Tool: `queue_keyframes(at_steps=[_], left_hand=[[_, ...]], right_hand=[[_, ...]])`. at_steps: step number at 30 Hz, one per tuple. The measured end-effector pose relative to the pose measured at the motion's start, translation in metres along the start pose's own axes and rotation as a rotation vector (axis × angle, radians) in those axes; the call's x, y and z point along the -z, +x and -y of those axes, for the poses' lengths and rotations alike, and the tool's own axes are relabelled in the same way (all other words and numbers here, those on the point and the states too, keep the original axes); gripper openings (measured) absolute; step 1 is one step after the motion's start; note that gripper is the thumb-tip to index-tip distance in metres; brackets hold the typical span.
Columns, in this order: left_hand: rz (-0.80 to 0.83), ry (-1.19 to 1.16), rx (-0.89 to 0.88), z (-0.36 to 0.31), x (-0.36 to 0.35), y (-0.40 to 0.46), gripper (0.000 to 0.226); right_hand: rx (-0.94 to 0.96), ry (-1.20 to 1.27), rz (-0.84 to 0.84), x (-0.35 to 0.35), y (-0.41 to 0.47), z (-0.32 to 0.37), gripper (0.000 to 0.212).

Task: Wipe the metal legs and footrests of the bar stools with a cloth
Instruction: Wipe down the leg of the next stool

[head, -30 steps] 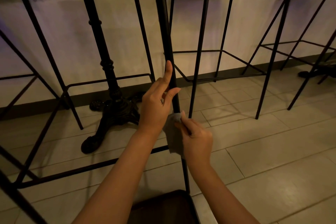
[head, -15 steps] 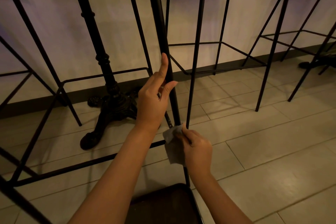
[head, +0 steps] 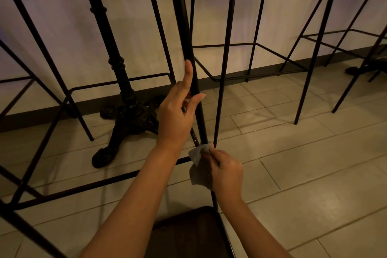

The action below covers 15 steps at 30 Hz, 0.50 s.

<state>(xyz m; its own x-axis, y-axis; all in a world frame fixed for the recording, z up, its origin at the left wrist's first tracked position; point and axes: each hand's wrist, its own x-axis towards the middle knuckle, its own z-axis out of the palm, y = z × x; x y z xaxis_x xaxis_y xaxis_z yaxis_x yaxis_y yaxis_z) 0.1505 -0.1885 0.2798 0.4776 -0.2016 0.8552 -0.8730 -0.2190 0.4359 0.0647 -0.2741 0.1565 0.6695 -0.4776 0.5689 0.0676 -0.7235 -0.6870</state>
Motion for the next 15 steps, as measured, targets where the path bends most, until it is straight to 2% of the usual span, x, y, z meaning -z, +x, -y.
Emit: queue_keyframes(at_steps=[8, 15], left_hand=[[0.051, 0.023, 0.032, 0.003, -0.006, -0.022, 0.062], [0.028, -0.002, 0.06, 0.002, -0.009, -0.027, 0.064]], right_hand=[[0.082, 0.027, 0.006, -0.003, 0.0, -0.01, 0.028], [0.063, 0.02, 0.057, -0.008, -0.017, -0.029, 0.031]])
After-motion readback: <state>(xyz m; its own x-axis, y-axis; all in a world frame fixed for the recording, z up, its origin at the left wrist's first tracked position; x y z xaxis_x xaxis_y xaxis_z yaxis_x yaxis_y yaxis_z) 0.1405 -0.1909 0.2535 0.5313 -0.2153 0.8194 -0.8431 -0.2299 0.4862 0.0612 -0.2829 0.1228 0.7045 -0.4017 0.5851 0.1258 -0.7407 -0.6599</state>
